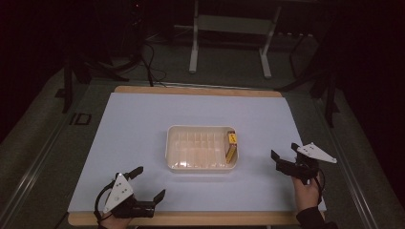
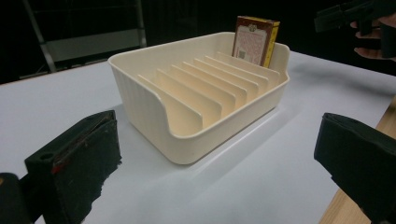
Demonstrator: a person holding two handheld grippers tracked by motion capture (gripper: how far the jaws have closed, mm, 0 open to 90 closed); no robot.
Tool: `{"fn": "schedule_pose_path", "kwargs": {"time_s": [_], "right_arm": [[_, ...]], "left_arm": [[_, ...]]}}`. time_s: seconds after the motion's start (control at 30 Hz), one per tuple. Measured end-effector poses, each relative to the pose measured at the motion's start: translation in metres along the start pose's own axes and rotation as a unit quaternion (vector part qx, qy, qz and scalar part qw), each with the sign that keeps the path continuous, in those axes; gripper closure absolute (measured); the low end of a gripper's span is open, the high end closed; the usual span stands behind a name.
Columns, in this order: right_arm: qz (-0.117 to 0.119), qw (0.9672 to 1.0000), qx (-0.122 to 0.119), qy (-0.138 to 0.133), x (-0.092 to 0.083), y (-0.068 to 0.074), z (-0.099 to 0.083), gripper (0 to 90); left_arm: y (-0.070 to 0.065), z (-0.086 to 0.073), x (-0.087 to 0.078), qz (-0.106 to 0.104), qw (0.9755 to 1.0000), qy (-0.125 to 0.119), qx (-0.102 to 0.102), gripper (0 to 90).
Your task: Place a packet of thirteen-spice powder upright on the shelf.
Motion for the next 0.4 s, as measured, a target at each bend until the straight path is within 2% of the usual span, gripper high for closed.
{"fn": "schedule_pose_path", "kwargs": {"time_s": [0.27, 0.4], "right_arm": [[-0.004, 0.9999, -0.01, 0.001, 0.0004, 0.0018, 0.0006, 14.5], [-0.003, 0.9999, -0.008, 0.006, 0.0015, 0.0011, -0.0003, 14.5]], "left_arm": [[-0.0005, 0.0, -0.0004, 0.002, 1.0, 0.001, 0.002, 0.4], [-0.0004, 0.0001, -0.0001, 0.002, 1.0, 0.001, 0.001, 0.4]]}}
Point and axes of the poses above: each handheld gripper's, and its own axes: x roughly forward along the jaws, z roughly out of its top, y roughly to its left, the point moved 4 cm from there along x, roughly forward along the jaws, and after that the axes turned 2 degrees about y, right-handed, at the moved point
